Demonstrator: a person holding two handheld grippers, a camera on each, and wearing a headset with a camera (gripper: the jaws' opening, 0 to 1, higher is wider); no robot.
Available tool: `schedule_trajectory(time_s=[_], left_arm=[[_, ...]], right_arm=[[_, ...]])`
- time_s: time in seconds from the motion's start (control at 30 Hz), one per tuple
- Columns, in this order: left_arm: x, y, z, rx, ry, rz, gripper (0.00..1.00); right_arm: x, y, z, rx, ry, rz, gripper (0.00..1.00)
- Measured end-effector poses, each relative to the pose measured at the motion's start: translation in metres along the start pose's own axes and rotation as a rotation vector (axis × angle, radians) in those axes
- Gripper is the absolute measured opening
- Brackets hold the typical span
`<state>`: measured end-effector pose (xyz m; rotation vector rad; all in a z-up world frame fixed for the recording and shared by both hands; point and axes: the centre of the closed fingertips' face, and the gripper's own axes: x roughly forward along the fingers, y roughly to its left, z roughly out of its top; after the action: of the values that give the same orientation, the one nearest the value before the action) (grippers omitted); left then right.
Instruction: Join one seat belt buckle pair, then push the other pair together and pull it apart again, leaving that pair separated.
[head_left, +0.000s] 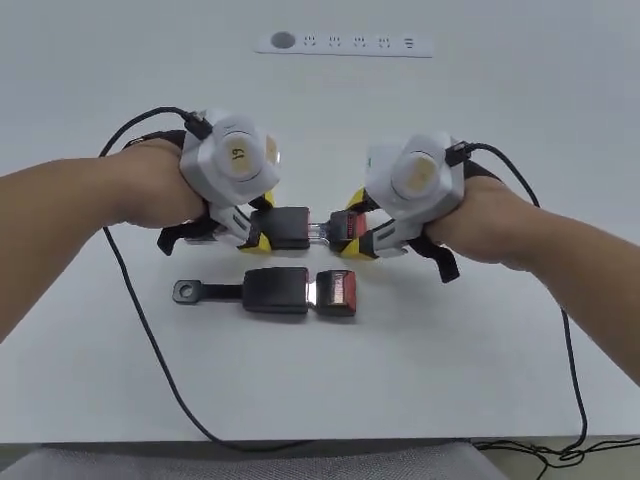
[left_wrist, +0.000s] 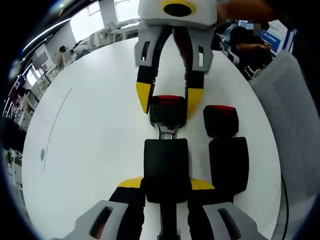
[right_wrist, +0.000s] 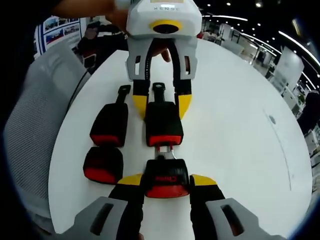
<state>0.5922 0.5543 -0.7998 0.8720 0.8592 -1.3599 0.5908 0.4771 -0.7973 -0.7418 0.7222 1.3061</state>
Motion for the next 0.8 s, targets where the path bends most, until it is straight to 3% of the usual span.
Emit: schedule_trajectory(time_s=[0.23,0.43,0.8], left_arm=[[0.000,-0.003,0.001,-0.020,-0.023,-0.006,0.33],[0.001,-0.004,0.003,0.006,-0.013,-0.027,0.32],[-0.002,-0.008,0.006,-0.008,-0.028,-0.024,0.31]], right_arm=[[-0.002,0.001,0.002,0.020,-0.014,0.025,0.31],[0.001,0.000,0.005,-0.005,0.003,0.050,0.30],[0.006,0.003,0.011,-0.007,0.007,0.045,0.30]])
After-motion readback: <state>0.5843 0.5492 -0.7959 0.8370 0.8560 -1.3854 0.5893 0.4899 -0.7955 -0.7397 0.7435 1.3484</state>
